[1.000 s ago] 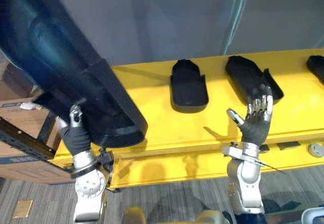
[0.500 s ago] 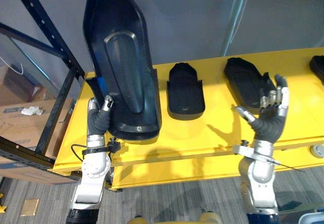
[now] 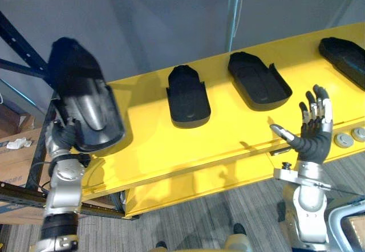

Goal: Walk over and take plastic housings, then place them on the shelf

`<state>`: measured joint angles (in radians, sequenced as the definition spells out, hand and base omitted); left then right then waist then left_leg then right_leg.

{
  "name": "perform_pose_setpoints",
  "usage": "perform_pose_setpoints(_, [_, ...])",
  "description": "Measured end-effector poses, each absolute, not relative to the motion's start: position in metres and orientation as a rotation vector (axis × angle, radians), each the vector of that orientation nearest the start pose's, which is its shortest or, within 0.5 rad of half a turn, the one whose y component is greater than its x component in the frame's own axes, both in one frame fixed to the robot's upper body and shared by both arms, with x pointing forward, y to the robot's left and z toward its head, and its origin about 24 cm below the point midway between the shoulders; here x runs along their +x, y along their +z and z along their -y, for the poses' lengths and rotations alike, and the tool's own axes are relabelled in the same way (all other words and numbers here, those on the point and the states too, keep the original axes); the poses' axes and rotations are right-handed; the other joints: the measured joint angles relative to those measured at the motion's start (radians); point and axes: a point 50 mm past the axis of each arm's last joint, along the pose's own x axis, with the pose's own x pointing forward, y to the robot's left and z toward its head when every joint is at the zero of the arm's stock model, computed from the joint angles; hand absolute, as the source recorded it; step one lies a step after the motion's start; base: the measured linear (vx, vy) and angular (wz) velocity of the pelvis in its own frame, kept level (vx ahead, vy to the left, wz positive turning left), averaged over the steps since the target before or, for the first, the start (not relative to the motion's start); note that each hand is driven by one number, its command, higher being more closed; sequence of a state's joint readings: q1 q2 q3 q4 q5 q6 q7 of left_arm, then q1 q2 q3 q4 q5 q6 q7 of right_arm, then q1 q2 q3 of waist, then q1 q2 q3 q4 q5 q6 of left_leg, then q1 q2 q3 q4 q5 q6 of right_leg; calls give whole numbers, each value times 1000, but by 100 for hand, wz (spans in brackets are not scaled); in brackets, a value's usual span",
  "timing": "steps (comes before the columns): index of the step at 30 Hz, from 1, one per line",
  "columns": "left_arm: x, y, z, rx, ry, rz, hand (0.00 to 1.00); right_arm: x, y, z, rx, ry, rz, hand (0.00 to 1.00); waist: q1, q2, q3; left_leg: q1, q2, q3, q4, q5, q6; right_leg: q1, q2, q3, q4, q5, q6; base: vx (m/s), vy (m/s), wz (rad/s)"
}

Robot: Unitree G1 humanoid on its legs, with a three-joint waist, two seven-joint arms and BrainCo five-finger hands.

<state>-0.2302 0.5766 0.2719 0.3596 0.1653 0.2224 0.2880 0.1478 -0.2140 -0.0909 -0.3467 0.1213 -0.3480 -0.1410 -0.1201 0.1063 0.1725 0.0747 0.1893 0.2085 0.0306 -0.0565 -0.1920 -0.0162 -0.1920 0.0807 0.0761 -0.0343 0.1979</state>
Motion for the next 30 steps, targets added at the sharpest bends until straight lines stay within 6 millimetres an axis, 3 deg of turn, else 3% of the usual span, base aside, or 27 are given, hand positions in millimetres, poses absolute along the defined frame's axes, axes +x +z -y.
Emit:
perform_pose_setpoints(5, [281,91,-368,583,664,-263,100,209,129,200,-86,-102,561,0,-5,8,44,12,-1,7,-3,0,0,5,0,5,1,0,0,-5,1,-4])
perform_pose_setpoints(11, [286,68,-359,544,503,-377,100,211,131,200,-92,-70,556,0,-22,14,60,11,-1,15,-1,0,0,-1,0,10,1,0,0,-3,-1,-1])
perform_pose_setpoints(17, [295,61,-347,524,361,-422,100,214,132,201,-116,-38,534,0,-33,24,94,1,0,17,15,0,0,-13,0,17,14,-3,-2,-9,-1,-1])
perform_pose_setpoints(20, [297,64,-345,507,333,-415,100,215,134,201,-120,-29,540,0,-35,36,104,-6,-1,23,22,0,0,-33,1,29,33,-6,-1,-36,-5,-7])
perform_pose_setpoints(30, [296,69,-350,534,295,-427,100,216,138,204,-122,8,547,0,-57,38,145,-9,-5,32,38,-1,3,-56,0,50,71,-13,3,-35,-2,-4])
